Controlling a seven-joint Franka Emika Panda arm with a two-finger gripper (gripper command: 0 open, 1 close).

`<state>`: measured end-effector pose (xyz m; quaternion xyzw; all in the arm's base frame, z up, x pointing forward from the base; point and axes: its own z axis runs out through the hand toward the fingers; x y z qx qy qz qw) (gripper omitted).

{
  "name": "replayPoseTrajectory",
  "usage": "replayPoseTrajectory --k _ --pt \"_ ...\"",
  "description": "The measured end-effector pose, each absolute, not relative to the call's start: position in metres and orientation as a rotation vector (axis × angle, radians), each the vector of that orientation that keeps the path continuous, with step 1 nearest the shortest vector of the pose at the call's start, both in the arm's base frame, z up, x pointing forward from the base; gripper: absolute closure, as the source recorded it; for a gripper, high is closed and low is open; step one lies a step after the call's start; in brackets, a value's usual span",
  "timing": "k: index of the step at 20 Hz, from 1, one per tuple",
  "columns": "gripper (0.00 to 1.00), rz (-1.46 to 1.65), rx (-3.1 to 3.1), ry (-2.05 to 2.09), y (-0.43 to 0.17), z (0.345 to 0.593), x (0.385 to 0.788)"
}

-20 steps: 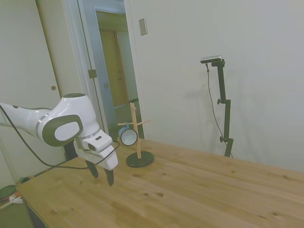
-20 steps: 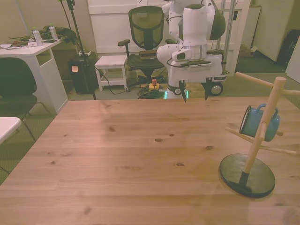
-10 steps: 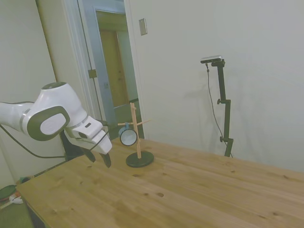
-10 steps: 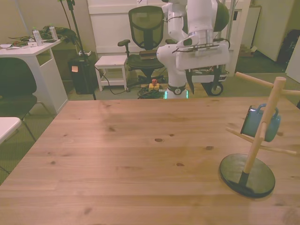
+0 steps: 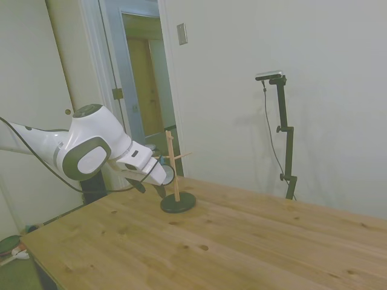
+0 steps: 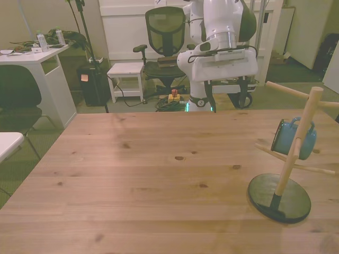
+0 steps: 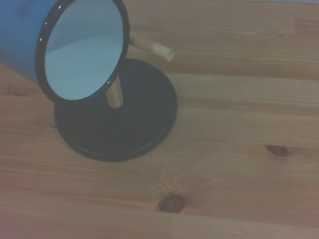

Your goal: Unload the mug

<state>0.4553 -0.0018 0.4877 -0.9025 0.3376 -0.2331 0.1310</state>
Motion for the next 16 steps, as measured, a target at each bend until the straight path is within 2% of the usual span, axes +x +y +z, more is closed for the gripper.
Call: replayPoseTrajectory --k 5,16 --pt "0.0 -0.772 -2.599 0.882 0.009 0.489 0.463" --pt "0.0 -0.914 -2.502 0.702 0.069 0.456 0.515"
